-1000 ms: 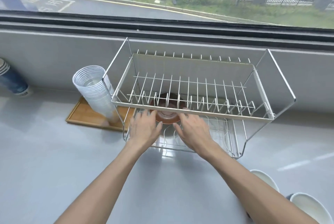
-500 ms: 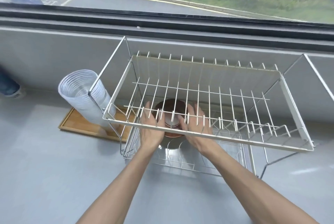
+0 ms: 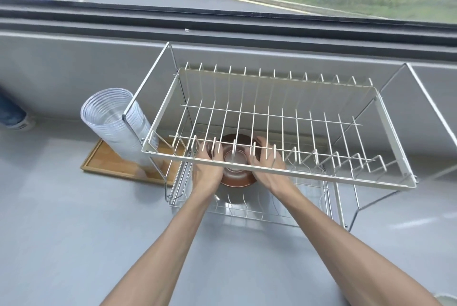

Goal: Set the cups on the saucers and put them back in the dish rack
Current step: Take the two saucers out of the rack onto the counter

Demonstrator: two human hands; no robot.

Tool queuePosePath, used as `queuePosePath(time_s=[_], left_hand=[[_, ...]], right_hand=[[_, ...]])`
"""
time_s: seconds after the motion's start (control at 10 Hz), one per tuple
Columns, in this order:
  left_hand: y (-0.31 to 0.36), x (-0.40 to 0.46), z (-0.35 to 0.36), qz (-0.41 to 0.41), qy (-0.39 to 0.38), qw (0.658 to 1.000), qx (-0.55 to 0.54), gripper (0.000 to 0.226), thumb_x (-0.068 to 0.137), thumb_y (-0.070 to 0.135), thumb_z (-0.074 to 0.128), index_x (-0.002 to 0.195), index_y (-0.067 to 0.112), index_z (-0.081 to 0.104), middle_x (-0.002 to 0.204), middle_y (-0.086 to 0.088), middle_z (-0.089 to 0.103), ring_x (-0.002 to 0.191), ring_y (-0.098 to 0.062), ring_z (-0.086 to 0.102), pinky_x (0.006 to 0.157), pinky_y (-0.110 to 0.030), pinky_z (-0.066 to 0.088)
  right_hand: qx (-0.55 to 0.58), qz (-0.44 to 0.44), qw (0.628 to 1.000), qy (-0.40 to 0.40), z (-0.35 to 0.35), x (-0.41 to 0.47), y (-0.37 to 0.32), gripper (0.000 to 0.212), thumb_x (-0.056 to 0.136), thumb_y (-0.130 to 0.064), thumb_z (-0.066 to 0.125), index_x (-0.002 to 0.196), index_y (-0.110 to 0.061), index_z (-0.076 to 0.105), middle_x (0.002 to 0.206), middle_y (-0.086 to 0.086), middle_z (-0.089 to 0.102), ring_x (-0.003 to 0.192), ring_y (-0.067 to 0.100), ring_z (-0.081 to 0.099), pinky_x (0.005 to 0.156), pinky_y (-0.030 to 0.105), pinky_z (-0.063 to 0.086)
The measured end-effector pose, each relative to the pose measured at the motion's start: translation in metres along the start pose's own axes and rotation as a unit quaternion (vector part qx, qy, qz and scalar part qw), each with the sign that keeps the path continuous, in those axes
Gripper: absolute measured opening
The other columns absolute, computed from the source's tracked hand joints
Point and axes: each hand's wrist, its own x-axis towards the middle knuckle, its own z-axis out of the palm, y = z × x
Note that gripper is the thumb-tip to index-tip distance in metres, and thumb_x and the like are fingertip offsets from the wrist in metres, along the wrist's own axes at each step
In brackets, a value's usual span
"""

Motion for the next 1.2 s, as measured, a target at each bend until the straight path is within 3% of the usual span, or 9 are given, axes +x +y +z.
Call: queuePosePath(time_s=[0.1, 0.2, 0.3, 0.4, 0.5, 1.1, 1.2], left_hand=[[0.004, -0.013, -0.001, 0.018, 0.01, 1.0, 0.016, 0.056, 0.099, 0.046, 0.045, 0.148, 0.022, 0.039, 0.149, -0.009, 0.05, 0.134, -0.031, 0.047, 0.111, -0.045, 0.038], [0.0, -0.033, -0.004, 0.017, 0.002, 1.0, 0.0, 0.047, 0.098, 0.045, 0.048, 0.141, 0.023, 0.047, 0.142, -0.004, 0.056, 0.129, -0.029, 0.052, 0.103, -0.038, 0.039], [-0.003, -0.058, -0.008, 0.018, -0.009, 1.0, -0.005, 0.04, 0.095, 0.048, 0.047, 0.128, 0.025, 0.053, 0.127, -0.001, 0.065, 0.118, -0.028, 0.058, 0.093, -0.037, 0.042], [-0.008, -0.085, -0.011, 0.029, -0.007, 0.999, -0.02, 0.046, 0.095, 0.05, 0.045, 0.137, 0.032, 0.049, 0.133, 0.003, 0.063, 0.122, -0.023, 0.057, 0.105, -0.039, 0.042], [-0.018, -0.111, -0.016, 0.028, -0.026, 0.999, -0.028, 0.047, 0.095, 0.052, 0.045, 0.139, 0.035, 0.047, 0.134, 0.003, 0.062, 0.121, -0.023, 0.057, 0.106, -0.041, 0.043], [-0.09, -0.238, -0.022, -0.003, -0.098, 0.994, -0.04, 0.05, 0.093, 0.056, 0.048, 0.139, 0.037, 0.046, 0.125, 0.006, 0.058, 0.115, -0.017, 0.057, 0.1, -0.035, 0.043], [-0.106, -0.255, -0.015, -0.015, -0.119, 0.992, -0.038, 0.048, 0.092, 0.056, 0.049, 0.137, 0.038, 0.048, 0.123, 0.007, 0.057, 0.112, -0.015, 0.056, 0.093, -0.032, 0.041]], right_hand=[[-0.043, 0.024, 0.998, 0.032, -0.007, -0.018, -0.017, 0.056, 0.107, -0.033, 0.036, 0.157, -0.008, 0.026, 0.164, 0.017, 0.022, 0.151, 0.03, 0.023, 0.121, 0.038, 0.015], [-0.007, 0.019, 0.992, 0.121, -0.011, -0.035, -0.021, 0.052, 0.102, -0.045, 0.045, 0.141, -0.01, 0.045, 0.136, 0.021, 0.058, 0.125, 0.038, 0.054, 0.102, 0.045, 0.045], [0.006, 0.019, 0.99, 0.139, -0.015, -0.062, -0.021, 0.052, 0.1, -0.045, 0.05, 0.14, -0.012, 0.049, 0.134, 0.018, 0.061, 0.126, 0.037, 0.054, 0.101, 0.042, 0.045], [0.016, 0.011, 0.989, 0.145, -0.014, -0.09, -0.014, 0.051, 0.099, -0.047, 0.05, 0.138, -0.015, 0.049, 0.132, 0.015, 0.06, 0.126, 0.034, 0.053, 0.101, 0.041, 0.043], [0.028, 0.011, 0.989, 0.146, -0.014, -0.119, -0.006, 0.058, 0.098, -0.048, 0.05, 0.149, -0.02, 0.039, 0.144, 0.01, 0.054, 0.133, 0.028, 0.049, 0.106, 0.038, 0.039], [0.095, 0.073, 0.98, 0.159, 0.039, -0.277, 0.055, 0.059, 0.097, -0.054, 0.048, 0.148, -0.024, 0.038, 0.142, 0.01, 0.055, 0.135, 0.026, 0.048, 0.11, 0.038, 0.038], [0.107, 0.09, 0.975, 0.17, 0.051, -0.301, 0.069, 0.056, 0.098, -0.052, 0.049, 0.146, -0.025, 0.04, 0.141, 0.007, 0.055, 0.135, 0.023, 0.047, 0.108, 0.034, 0.037]])
